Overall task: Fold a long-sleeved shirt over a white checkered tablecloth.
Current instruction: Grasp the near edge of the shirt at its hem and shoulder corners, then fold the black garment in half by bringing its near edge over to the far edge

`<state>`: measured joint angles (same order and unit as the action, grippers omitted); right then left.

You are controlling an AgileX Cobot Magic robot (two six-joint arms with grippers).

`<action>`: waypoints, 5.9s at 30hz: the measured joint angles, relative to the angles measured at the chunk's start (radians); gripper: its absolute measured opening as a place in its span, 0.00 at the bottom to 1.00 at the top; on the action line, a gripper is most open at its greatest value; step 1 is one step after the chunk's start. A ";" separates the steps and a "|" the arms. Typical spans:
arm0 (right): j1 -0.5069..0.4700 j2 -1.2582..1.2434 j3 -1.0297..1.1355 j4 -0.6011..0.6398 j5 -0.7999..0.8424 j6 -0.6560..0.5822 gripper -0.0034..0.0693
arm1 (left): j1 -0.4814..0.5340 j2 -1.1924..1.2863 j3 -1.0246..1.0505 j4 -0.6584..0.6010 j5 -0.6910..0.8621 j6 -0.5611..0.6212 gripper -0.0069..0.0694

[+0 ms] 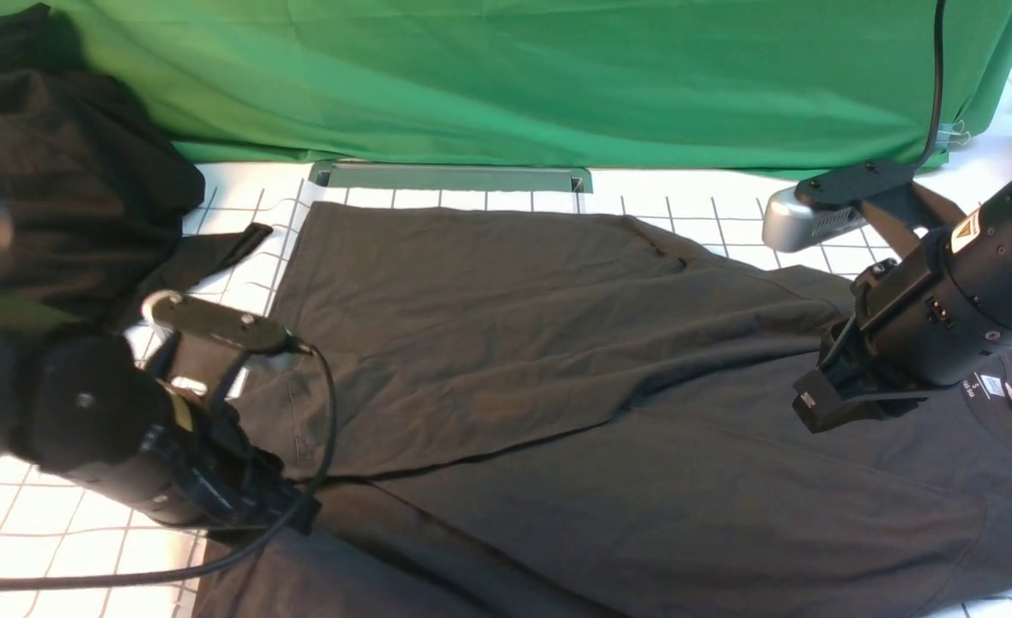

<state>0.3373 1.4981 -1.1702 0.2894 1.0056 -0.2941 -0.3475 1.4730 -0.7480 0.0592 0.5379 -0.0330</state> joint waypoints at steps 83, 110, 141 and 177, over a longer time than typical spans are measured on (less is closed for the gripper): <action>0.012 -0.001 0.001 0.002 0.161 -0.111 0.08 | -0.023 -0.060 0.150 -0.133 0.348 -0.216 0.14; 0.458 -0.010 0.508 -0.187 -0.441 -0.112 0.76 | -0.023 -0.253 0.069 -0.042 0.511 -0.225 0.12; 0.443 -0.240 0.305 -0.344 -0.133 0.151 0.09 | -0.023 -0.332 -0.232 -0.040 0.578 -0.233 0.12; 0.039 0.760 -0.748 -0.373 -0.306 -0.041 0.21 | 0.300 0.860 -1.388 -0.180 0.514 -0.152 0.13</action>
<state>0.3765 2.2583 -1.9186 -0.0839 0.6992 -0.3352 -0.0474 2.3327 -2.1358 -0.1208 1.0518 -0.1854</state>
